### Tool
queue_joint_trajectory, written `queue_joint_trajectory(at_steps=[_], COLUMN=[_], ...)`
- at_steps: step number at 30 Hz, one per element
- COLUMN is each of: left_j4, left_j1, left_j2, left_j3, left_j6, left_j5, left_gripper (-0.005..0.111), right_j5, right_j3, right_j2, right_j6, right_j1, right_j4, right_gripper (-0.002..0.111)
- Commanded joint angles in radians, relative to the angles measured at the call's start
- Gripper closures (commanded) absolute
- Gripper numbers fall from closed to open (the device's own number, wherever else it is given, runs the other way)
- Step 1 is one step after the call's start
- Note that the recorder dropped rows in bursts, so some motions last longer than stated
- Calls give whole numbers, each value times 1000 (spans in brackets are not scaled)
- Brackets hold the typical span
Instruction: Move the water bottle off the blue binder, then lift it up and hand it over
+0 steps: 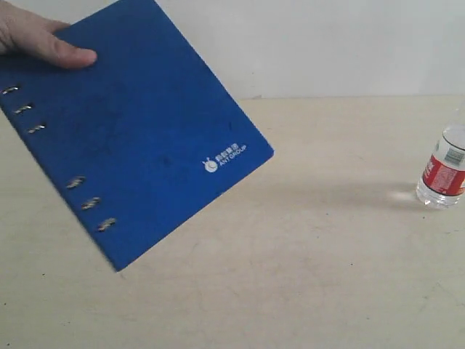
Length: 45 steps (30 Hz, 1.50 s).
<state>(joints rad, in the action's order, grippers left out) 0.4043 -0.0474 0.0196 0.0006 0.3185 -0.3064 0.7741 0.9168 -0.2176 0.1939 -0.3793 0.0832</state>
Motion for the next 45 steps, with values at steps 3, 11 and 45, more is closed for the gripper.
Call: queue_joint_trajectory(at_steps=[3,11,45], left_j4=[7,7,1], left_j1=[-2,-2,-2], left_j2=[5,5,-2], left_j3=[-1,-1,-1], left_j6=[-12,-12,-12], left_j5=[8,8,22], left_gripper=[102,102,102], right_j5=[27,-107,-427], right_j3=[4,-54,-917], right_j2=[50,45,218], right_j6=[-111,-24,-232], right_j1=[-2,23,242], right_j4=[-40,-103,-96], right_gripper=[99,108,108])
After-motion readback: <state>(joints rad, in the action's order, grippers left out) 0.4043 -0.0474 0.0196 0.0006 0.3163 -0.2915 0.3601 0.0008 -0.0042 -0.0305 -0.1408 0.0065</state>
